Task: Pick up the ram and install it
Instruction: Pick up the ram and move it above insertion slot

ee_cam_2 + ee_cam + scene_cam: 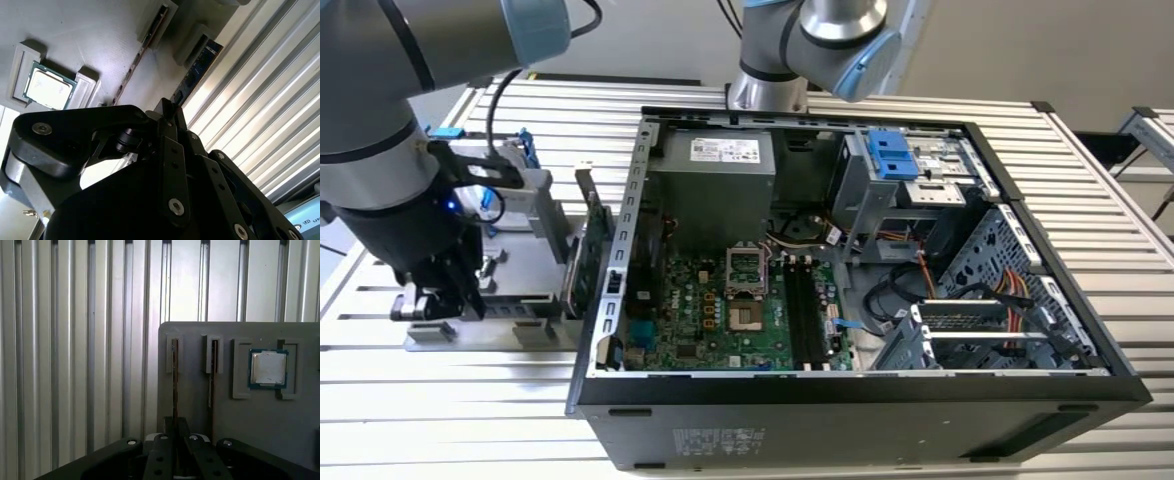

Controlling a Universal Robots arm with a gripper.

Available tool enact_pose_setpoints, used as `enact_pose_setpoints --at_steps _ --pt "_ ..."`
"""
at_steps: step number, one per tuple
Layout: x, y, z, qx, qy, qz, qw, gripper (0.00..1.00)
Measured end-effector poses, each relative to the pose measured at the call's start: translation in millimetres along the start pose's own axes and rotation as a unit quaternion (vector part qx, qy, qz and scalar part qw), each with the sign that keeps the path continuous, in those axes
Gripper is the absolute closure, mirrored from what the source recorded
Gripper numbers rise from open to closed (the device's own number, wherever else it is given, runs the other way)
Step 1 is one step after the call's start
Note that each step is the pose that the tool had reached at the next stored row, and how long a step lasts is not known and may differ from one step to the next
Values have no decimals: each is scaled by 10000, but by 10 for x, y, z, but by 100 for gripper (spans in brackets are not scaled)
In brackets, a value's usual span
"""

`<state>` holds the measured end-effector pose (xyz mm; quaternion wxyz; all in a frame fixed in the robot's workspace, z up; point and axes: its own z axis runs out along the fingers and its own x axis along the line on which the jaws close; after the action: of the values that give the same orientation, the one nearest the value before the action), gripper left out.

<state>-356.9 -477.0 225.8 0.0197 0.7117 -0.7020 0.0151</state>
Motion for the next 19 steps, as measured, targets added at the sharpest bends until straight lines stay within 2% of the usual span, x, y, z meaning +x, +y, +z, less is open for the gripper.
enact_pose_setpoints --at_steps 5,15,19 --pt "-2 0 -59 22 0 4 10000 100" --pt "-10 2 -191 123 1 25 9999 100" --pt "-12 2 -216 163 1 31 9999 100"
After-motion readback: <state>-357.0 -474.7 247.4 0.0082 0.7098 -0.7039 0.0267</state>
